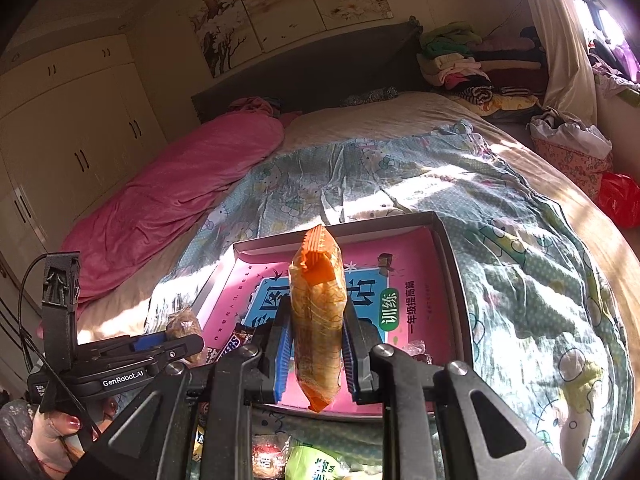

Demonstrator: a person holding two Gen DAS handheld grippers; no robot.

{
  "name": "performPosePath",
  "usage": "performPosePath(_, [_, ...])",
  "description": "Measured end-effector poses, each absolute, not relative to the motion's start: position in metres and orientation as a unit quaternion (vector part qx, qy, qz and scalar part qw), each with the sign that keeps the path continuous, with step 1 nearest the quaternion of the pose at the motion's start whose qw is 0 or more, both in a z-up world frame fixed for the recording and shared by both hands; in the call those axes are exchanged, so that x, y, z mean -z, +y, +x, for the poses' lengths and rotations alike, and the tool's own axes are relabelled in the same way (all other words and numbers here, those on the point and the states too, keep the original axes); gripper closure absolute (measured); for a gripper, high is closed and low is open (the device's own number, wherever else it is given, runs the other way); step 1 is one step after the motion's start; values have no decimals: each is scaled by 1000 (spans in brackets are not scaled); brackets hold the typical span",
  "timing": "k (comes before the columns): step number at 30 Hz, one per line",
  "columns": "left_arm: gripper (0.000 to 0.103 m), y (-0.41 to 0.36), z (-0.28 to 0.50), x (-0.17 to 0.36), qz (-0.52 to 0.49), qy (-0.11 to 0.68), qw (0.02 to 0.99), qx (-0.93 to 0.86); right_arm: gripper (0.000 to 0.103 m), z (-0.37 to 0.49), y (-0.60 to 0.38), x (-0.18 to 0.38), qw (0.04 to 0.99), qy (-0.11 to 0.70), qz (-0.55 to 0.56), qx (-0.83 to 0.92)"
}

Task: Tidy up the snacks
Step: 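Carry the cookie bag with the left gripper into the tray while the right gripper carries the bread bag there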

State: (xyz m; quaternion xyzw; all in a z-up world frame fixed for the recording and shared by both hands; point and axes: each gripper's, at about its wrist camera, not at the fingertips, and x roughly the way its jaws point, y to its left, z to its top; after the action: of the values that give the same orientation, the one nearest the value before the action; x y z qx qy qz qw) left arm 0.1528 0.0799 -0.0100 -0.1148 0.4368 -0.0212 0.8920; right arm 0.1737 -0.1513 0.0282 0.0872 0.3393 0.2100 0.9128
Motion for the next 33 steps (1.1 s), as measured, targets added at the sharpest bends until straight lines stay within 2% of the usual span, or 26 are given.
performPosePath(33, [59,72,164,30,-131,460,877,40,80,185,-167,15,884,394,150,-201])
